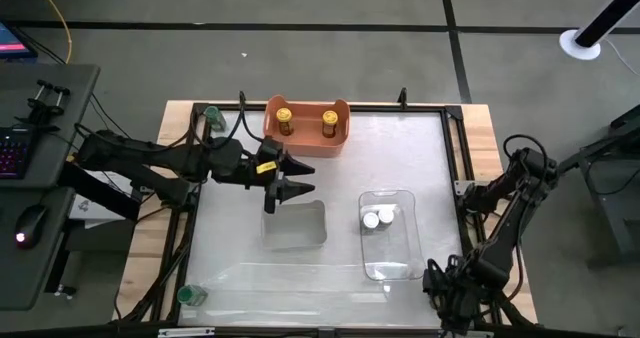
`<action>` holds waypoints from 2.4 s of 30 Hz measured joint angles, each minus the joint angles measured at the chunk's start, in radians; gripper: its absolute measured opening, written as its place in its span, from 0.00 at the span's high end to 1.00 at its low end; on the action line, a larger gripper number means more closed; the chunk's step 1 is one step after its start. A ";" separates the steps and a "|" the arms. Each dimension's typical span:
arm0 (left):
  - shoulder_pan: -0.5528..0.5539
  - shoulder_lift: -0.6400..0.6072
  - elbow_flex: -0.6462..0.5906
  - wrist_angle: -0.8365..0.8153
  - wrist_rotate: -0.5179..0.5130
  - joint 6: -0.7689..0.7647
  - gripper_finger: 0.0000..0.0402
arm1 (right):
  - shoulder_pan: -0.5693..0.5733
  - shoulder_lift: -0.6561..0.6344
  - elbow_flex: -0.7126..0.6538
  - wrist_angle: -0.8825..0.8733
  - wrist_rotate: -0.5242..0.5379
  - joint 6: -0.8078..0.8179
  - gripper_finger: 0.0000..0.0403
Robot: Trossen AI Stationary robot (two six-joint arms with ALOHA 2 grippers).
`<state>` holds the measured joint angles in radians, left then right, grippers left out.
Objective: Sort spices by type
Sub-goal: Put the yellow seasoning bottle into the orange bin
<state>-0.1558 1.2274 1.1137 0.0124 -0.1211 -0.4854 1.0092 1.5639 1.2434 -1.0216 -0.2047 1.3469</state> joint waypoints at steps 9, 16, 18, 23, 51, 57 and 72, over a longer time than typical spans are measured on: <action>0.000 -0.001 0.000 -0.010 0.003 0.011 0.37 | 0.000 0.000 0.000 -0.051 0.029 0.033 0.28; 0.000 -0.001 0.000 -0.011 0.003 0.017 0.37 | 0.000 0.000 0.000 -0.030 0.028 0.041 0.28; 0.000 -0.001 0.000 -0.010 0.003 0.017 0.37 | 0.000 0.000 0.010 -0.030 0.030 0.041 0.28; 0.000 -0.001 0.000 -0.011 0.003 0.019 0.37 | -0.001 0.001 0.054 -0.061 0.057 0.041 0.28; -0.003 -0.001 0.000 -0.016 0.006 0.034 0.37 | 0.023 0.003 0.002 -0.021 0.057 -0.091 0.28; -0.003 -0.001 0.000 -0.019 0.006 0.034 0.37 | 0.034 0.040 0.002 -0.039 0.075 -0.098 0.28; -0.003 -0.001 0.000 -0.022 0.006 0.033 0.37 | 0.034 0.151 0.002 -0.019 0.027 -0.099 0.29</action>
<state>-0.1589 1.2263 1.1137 -0.0097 -0.1150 -0.4525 1.0435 1.7144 1.2449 -1.0405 -0.1776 1.2484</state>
